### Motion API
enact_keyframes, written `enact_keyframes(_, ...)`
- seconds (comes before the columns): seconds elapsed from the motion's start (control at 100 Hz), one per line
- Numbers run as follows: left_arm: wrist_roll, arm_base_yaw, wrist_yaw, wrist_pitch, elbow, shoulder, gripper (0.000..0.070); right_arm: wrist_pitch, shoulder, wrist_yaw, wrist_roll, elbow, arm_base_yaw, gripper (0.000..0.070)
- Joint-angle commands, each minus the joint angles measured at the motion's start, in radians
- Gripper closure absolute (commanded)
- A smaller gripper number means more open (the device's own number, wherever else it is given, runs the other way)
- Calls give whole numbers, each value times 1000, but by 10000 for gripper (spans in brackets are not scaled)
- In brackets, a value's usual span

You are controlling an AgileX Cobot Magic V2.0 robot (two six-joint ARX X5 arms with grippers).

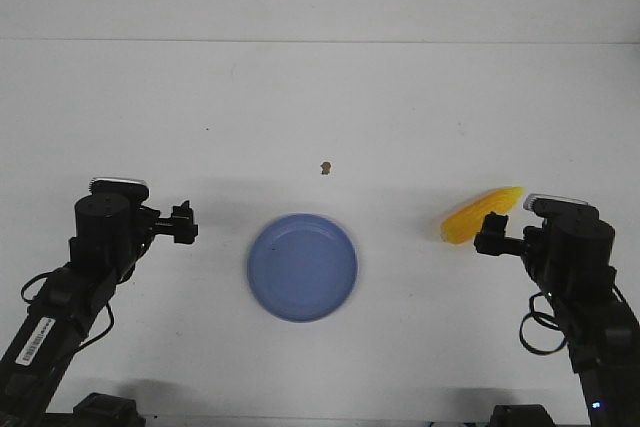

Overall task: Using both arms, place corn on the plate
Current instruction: 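Lower the right gripper over the yellow corn and close on it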

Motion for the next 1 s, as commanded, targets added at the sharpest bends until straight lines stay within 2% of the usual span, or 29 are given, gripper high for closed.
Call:
enact_keyframes(0.0,19,-1,-3,5,14,8,143,21,61,22,68,15,0,107)
enact_keyframes(0.36,19,-2,-3,5,14,8,143,224,411,23,217,15,-23,107)
enact_keyframes(0.63,19,-2,-3,5,14,8,143,283,569,20,238,15,-46,107)
enact_keyframes(0.91,19,-2,-3,6,14,8,143,333,666,-57,245,15,-45,108)
enact_keyframes(0.95,19,-2,-3,6,14,8,143,334,674,-65,244,15,-45,123)
enact_keyframes(0.99,19,-2,-3,6,14,8,143,333,678,-67,244,15,-44,181)
